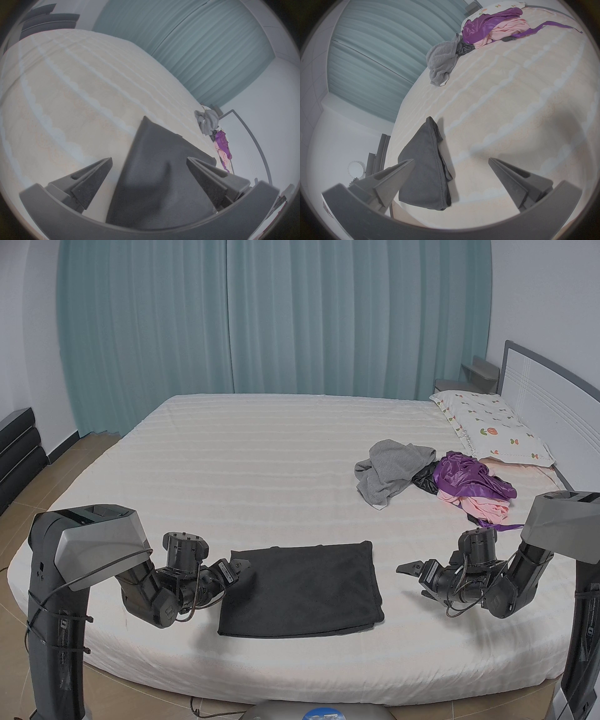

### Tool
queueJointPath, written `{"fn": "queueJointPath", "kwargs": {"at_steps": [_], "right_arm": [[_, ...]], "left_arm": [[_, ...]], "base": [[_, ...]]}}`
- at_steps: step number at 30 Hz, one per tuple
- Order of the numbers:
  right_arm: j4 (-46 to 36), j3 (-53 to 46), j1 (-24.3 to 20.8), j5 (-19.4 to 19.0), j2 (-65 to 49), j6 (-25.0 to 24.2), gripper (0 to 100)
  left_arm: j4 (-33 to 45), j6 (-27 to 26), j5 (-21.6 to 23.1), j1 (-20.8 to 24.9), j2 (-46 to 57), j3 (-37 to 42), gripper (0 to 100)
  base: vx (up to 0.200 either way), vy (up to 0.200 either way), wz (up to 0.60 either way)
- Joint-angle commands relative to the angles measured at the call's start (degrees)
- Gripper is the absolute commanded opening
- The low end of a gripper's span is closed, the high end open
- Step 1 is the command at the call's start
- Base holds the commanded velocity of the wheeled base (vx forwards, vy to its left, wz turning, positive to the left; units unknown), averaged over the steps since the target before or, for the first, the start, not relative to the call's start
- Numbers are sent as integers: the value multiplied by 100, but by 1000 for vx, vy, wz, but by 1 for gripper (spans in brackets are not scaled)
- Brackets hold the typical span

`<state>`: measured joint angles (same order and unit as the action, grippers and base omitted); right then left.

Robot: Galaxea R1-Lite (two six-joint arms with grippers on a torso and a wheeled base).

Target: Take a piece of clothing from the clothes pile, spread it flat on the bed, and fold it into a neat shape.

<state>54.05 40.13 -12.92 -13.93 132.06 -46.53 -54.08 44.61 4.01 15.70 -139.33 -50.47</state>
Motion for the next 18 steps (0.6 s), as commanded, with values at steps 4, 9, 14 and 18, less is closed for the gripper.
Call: {"fn": "queueJointPath", "kwargs": {"at_steps": [4, 9, 14, 18], "right_arm": [[0, 21, -17, -4, 74, -5, 100], [0, 21, -17, -4, 83, -5, 100], [0, 39, -44, -4, 109, -5, 100], [0, 47, -53, -4, 127, -5, 100]], "left_arm": [[-94, -189, -67, 100, -130, 72, 100], [-103, -224, -76, 126, -165, 90, 100], [-103, -224, -76, 153, -165, 72, 100], [-94, -215, -76, 170, -165, 64, 100]], "base": [[0, 0, 0], [0, 0, 0], [0, 0, 0], [0, 0, 0]]}}
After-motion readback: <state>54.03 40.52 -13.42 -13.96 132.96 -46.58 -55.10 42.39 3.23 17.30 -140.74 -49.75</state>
